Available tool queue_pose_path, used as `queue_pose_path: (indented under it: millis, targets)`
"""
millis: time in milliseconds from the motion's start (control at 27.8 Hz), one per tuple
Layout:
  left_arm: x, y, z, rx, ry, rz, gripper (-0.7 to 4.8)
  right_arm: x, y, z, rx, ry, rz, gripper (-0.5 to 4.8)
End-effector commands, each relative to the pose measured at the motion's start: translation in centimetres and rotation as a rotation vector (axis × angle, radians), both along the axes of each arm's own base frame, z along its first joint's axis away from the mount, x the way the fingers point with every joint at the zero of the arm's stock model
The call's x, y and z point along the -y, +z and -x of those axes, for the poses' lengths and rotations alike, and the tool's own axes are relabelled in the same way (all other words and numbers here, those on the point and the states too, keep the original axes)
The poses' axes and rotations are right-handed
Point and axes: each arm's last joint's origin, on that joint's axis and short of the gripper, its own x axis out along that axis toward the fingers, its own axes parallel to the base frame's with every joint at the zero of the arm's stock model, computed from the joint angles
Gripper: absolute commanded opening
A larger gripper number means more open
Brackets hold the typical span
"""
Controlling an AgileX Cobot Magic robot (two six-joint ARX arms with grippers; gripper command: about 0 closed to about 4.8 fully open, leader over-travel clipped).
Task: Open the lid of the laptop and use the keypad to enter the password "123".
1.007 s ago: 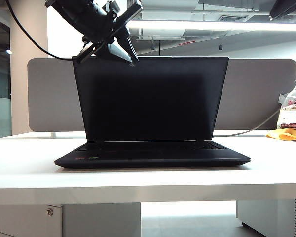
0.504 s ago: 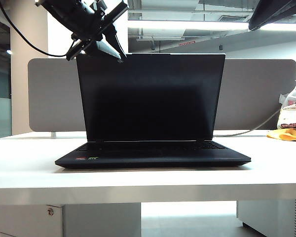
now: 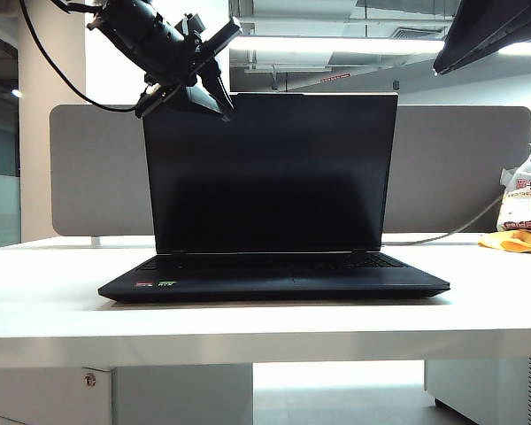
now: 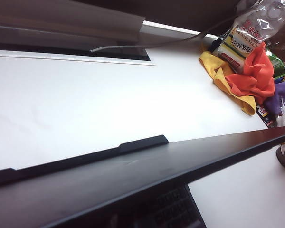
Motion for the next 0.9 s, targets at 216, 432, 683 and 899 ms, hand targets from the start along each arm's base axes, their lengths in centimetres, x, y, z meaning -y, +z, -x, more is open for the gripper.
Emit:
queue_pose_path:
  millis: [216, 432, 683, 899]
  targets:
    - [-0.7, 1.1, -2.1, 0.088, 0.055, 0.014, 0.57, -0.4, -0.2, -0.7, 0.005, 0.004, 0.002, -0.05]
    - [-0.8, 1.3, -3.2, 0.106, 0.064, 0.017, 0.57, -0.5, -0.5, -1.0, -0.006, 0.002, 0.009, -0.06]
    - [-0.9, 0.6, -4.2, 0.101, 0.073, 0.014, 0.57, -0.6, -0.6, -1.2, -0.012, 0.002, 0.011, -0.05]
    - [-1.3, 0.0, -4.8, 0.099, 0.086, 0.016, 0.57, -0.7, -0.7, -1.2, -0.013, 0.003, 0.013, -0.05]
